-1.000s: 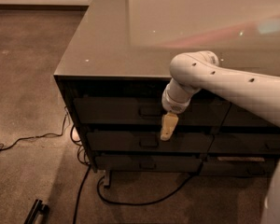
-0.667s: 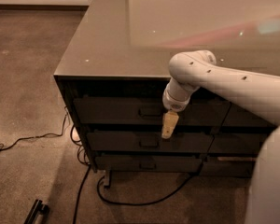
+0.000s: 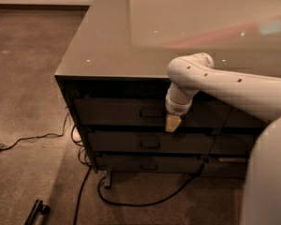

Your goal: Open top drawer

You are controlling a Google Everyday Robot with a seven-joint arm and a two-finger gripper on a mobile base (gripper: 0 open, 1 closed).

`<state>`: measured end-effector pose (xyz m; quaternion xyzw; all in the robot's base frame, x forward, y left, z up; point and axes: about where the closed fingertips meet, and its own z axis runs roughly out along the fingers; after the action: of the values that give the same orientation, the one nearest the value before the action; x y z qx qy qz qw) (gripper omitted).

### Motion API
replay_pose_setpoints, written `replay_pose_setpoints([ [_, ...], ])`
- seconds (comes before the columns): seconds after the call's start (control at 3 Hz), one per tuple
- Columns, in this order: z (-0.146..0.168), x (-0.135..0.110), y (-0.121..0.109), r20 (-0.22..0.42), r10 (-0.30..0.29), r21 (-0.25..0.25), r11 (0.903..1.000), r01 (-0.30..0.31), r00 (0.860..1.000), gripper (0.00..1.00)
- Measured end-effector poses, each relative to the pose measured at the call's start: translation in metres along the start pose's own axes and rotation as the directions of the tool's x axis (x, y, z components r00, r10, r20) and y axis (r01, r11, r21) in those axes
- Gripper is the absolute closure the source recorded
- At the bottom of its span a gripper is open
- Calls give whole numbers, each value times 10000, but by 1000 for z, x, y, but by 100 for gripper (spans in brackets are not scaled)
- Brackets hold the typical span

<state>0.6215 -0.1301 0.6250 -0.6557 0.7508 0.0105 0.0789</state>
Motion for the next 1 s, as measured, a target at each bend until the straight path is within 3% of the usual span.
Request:
replay_pose_setpoints([
  [0.33, -4, 0, 2, -42, -43, 5, 10000, 43, 10000, 65],
  [0.67, -13, 0, 11, 68, -317, 29, 9995, 317, 9995, 62],
  [1.0, -28, 0, 44, 262, -816, -354, 9960, 825, 9963, 39],
])
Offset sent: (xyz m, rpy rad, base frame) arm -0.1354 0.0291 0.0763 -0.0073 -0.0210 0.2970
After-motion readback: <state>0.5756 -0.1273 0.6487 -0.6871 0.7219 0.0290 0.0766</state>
